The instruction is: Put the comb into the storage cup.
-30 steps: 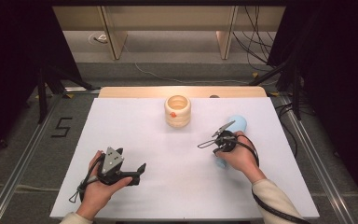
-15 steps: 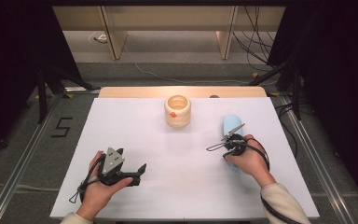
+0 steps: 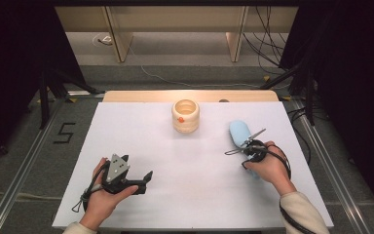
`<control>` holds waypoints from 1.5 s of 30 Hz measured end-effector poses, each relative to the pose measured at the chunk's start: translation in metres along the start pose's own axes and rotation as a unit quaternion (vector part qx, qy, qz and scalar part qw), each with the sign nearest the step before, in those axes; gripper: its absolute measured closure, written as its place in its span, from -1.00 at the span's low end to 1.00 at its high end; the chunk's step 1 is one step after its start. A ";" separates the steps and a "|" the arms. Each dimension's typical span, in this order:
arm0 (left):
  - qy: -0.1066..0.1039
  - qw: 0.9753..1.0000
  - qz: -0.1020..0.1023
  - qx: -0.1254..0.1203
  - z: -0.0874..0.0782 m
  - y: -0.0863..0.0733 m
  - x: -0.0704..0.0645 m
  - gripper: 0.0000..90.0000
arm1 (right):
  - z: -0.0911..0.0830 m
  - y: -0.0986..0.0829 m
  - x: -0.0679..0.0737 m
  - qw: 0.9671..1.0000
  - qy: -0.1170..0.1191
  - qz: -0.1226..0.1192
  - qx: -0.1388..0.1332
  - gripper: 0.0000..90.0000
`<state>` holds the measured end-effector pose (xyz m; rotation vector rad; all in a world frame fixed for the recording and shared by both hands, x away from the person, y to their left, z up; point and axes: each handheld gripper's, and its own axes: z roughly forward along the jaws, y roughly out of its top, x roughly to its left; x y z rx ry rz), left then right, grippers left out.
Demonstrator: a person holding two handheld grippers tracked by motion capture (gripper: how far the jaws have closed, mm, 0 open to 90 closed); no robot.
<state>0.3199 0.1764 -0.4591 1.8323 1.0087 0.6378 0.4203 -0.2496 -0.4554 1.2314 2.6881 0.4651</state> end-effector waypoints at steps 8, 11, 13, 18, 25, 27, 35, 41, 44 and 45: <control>0.000 1.000 -0.001 0.001 0.000 0.000 0.000 -0.95 | -0.002 -0.006 -0.008 1.000 -0.006 0.018 0.007 1.00; 0.000 1.000 -0.001 0.001 0.000 0.000 0.000 -0.95 | -0.003 -0.009 -0.013 1.000 -0.010 0.028 0.011 1.00; 0.000 1.000 -0.001 0.001 0.000 0.000 0.000 -0.95 | -0.004 -0.009 -0.015 0.999 -0.011 0.032 0.012 1.00; 0.000 1.000 -0.001 0.001 0.000 0.000 0.000 -0.95 | -0.005 -0.015 -0.023 0.999 -0.021 0.043 0.014 1.00; 0.000 1.000 0.000 0.000 0.000 0.000 0.000 -0.95 | -0.006 -0.016 -0.026 0.998 -0.025 0.047 0.019 1.00; 0.000 1.000 -0.001 0.000 0.000 0.000 0.000 -0.95 | -0.006 -0.016 -0.026 0.998 -0.026 0.045 0.019 1.00; -0.001 1.000 -0.001 0.001 0.000 0.000 0.000 -0.95 | -0.016 -0.011 -0.019 0.999 -0.020 0.032 -0.006 0.92; -0.001 1.000 -0.001 0.001 0.000 0.000 0.000 -0.95 | -0.020 -0.009 -0.018 0.999 -0.019 0.028 -0.021 0.81; -0.001 1.000 -0.002 0.000 0.000 0.000 0.000 -0.95 | -0.023 -0.008 -0.017 0.999 -0.018 0.027 -0.028 0.67; -0.002 1.000 -0.002 0.001 0.000 0.000 0.000 -0.95 | -0.026 -0.007 -0.017 0.999 -0.020 0.025 -0.042 0.54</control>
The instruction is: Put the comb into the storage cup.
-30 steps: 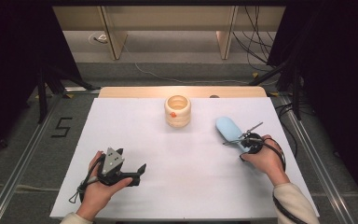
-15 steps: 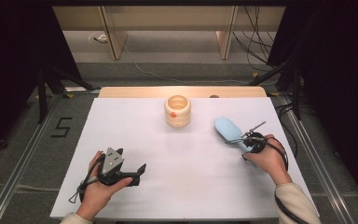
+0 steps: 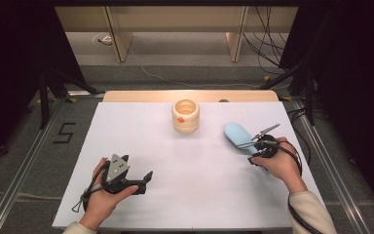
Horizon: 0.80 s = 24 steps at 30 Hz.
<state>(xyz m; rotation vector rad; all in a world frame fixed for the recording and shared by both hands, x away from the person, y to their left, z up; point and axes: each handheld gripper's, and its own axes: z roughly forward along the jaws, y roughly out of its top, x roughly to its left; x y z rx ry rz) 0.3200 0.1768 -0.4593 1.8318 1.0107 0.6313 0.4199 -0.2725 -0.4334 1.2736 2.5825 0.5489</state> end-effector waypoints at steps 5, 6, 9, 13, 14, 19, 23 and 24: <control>0.000 1.000 -0.001 0.001 0.000 0.000 0.000 -0.95 | -0.008 0.003 0.001 1.000 -0.016 0.000 -0.026 0.20; 0.000 1.000 -0.001 0.001 0.000 0.000 0.000 -0.95 | -0.009 0.003 0.001 0.999 -0.017 0.001 -0.030 0.11; 0.000 1.000 -0.001 0.000 0.000 0.000 0.000 -0.95 | -0.013 0.004 0.000 0.999 -0.029 -0.005 -0.044 -0.12; 0.000 1.000 -0.001 0.001 0.000 0.000 0.000 -0.95 | -0.014 0.005 -0.006 0.999 -0.039 -0.012 -0.034 -0.41; 0.000 1.000 -0.001 0.001 0.000 0.000 0.000 -0.95 | -0.014 0.006 -0.008 0.999 -0.037 -0.017 -0.030 -0.43; 0.000 1.000 -0.003 0.002 0.000 -0.001 0.000 -0.95 | -0.012 0.009 -0.013 0.999 -0.036 -0.021 -0.015 -0.53; 0.001 1.000 -0.003 0.002 0.000 -0.001 0.000 -0.95 | -0.004 0.020 -0.020 0.999 -0.020 -0.030 0.024 -0.58; 0.001 1.000 -0.003 0.003 0.000 -0.001 0.000 -0.95 | -0.002 0.023 -0.023 0.999 -0.020 -0.033 0.030 -0.58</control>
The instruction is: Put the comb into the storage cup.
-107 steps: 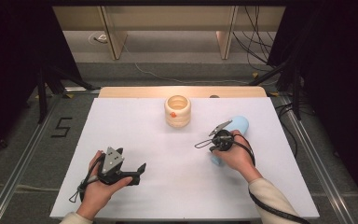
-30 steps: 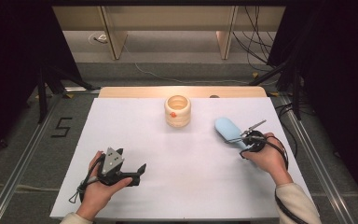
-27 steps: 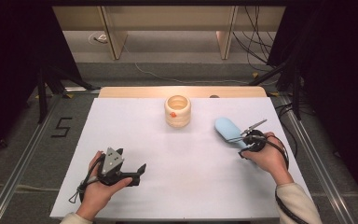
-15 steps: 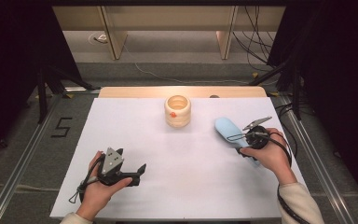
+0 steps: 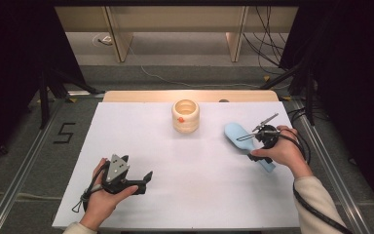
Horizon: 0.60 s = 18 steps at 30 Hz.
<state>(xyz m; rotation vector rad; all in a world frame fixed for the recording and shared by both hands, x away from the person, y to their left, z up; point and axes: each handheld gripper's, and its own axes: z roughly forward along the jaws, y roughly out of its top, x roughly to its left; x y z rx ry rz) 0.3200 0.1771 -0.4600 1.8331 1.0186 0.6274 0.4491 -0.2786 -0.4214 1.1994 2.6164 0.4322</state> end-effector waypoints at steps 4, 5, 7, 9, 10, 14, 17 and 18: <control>0.000 1.000 -0.001 0.000 0.001 0.000 0.000 -0.95 | 0.007 0.011 -0.007 0.999 0.000 -0.014 0.029 -0.56; 0.000 1.000 -0.001 0.000 0.001 0.000 0.000 -0.95 | 0.007 0.011 -0.007 0.999 0.000 -0.014 0.029 -0.56; 0.000 1.000 -0.001 0.000 0.000 0.000 0.000 -0.95 | 0.011 0.015 -0.010 0.999 0.004 -0.013 0.041 -0.56; 0.000 1.000 -0.001 0.000 0.001 0.000 0.000 -0.95 | 0.016 0.019 -0.012 0.999 0.010 -0.010 0.049 -0.54; -0.001 1.000 -0.001 0.000 0.001 0.000 0.000 -0.95 | 0.018 0.020 -0.013 0.998 0.012 -0.013 0.056 -0.53; -0.001 1.000 -0.002 0.000 0.001 0.000 0.000 -0.95 | 0.028 0.025 -0.015 0.997 0.022 -0.017 0.075 -0.49; -0.002 1.000 -0.002 0.000 0.001 0.000 0.000 -0.95 | 0.030 0.026 -0.015 0.996 0.024 -0.016 0.081 -0.48; -0.001 1.000 -0.002 0.001 0.001 0.000 0.000 -0.95 | 0.032 0.026 -0.015 0.996 0.024 -0.016 0.084 -0.47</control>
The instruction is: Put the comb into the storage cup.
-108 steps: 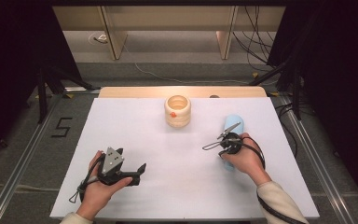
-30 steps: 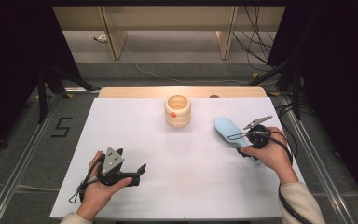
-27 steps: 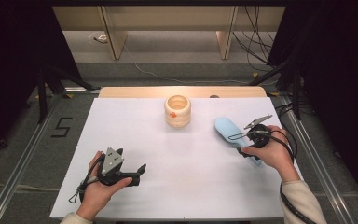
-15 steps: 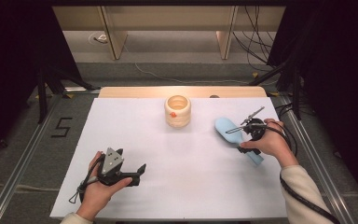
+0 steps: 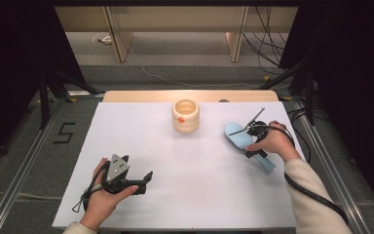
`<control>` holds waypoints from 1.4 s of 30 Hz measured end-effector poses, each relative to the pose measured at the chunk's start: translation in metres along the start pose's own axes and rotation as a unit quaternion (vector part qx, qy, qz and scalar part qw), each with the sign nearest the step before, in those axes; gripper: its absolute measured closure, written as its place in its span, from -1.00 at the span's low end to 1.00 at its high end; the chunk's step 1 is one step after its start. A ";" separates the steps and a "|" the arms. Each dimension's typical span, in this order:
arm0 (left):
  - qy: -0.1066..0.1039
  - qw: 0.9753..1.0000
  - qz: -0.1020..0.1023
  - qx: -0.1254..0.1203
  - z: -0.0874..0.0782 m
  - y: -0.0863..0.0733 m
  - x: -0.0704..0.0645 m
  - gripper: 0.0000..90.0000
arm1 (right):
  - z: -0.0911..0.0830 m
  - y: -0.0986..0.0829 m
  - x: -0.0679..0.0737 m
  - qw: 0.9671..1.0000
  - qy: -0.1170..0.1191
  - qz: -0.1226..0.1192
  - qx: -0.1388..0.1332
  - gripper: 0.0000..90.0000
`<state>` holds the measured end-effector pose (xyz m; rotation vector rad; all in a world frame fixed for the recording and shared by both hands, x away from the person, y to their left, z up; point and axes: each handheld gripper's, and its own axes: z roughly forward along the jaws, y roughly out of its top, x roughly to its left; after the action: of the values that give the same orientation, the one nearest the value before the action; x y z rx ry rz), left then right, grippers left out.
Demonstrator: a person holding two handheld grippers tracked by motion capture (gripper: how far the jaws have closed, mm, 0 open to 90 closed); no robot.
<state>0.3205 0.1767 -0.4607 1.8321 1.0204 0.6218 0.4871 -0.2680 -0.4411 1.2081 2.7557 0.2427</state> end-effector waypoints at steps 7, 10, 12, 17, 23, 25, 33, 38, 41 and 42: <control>0.000 1.000 0.000 -0.001 0.000 0.000 0.000 -0.95 | 0.005 0.001 0.000 1.000 0.003 0.001 0.010 -0.43; 0.000 1.000 0.000 0.000 0.000 0.000 0.000 -0.95 | 0.007 0.001 0.001 1.000 0.005 0.002 0.012 -0.39; 0.000 1.000 0.000 0.000 0.000 0.000 0.000 -0.95 | 0.007 0.002 0.003 1.000 0.010 0.009 0.020 -0.20; -0.001 1.000 0.001 0.000 0.000 0.000 0.000 -0.95 | 0.011 0.002 0.002 1.000 0.011 0.013 0.022 -0.19; -0.001 1.000 0.001 0.000 0.001 0.000 0.000 -0.95 | 0.012 0.003 0.002 0.999 0.011 0.017 0.028 -0.15; -0.002 1.000 0.002 0.000 0.001 0.000 0.000 -0.95 | 0.012 0.004 0.001 0.999 0.008 0.014 0.031 -0.12; -0.002 1.000 0.003 0.000 0.001 0.000 -0.001 -0.94 | 0.015 0.004 0.001 0.999 0.009 0.019 0.037 -0.02; -0.001 1.000 0.004 0.001 0.001 0.000 -0.001 -0.94 | 0.014 0.005 0.003 0.999 0.007 0.027 0.041 0.09; -0.001 1.000 0.005 0.001 0.001 0.000 -0.001 -0.94 | 0.014 0.006 0.004 0.999 0.007 0.029 0.042 0.13; -0.001 1.000 0.005 0.001 0.001 0.000 -0.001 -0.94 | 0.014 0.006 0.003 0.998 0.007 0.037 0.041 0.20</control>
<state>0.3204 0.1755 -0.4610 1.8396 1.0114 0.6244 0.4920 -0.2602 -0.4540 1.3341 2.7627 0.1462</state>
